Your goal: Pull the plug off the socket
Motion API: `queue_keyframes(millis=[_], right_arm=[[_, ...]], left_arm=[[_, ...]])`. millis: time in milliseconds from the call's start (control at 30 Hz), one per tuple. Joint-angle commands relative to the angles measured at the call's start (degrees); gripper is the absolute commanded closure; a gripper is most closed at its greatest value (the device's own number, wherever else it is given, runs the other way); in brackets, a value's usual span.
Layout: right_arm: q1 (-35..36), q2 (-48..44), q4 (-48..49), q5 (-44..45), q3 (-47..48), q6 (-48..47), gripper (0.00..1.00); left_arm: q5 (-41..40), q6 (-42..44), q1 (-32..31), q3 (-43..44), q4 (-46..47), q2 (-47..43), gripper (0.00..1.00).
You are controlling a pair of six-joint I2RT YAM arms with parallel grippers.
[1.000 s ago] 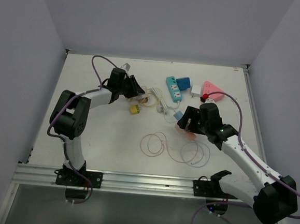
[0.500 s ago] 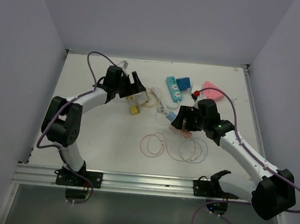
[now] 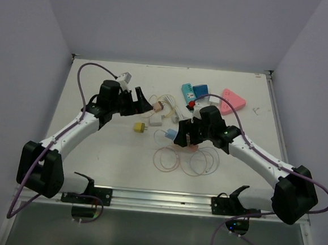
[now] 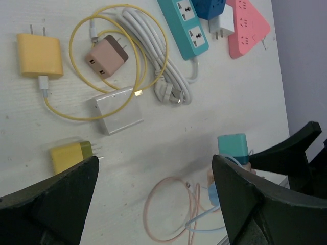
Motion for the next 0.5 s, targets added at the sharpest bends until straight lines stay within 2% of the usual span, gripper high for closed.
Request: queue_keyframes(millis=[0,267,467], right_arm=[[0.22,1.31,4.52,-6.04,4.85,-4.26,1.00],[0.22,4.66,-2.85,-14.50,10.04,-13.49,1.00],[0.22,4.13,-7.08,-17.57,12.33,-17.27,1.00]], left_arm=[[4.58,6.86,-1.40,-2.73,-2.03,-5.80,0.05],[5.65,22.32,-11.33,-6.34,-1.60,-11.70,0.10],[10.82,30.23,-12.83,-4.32,-3.70,-11.80,0.18]])
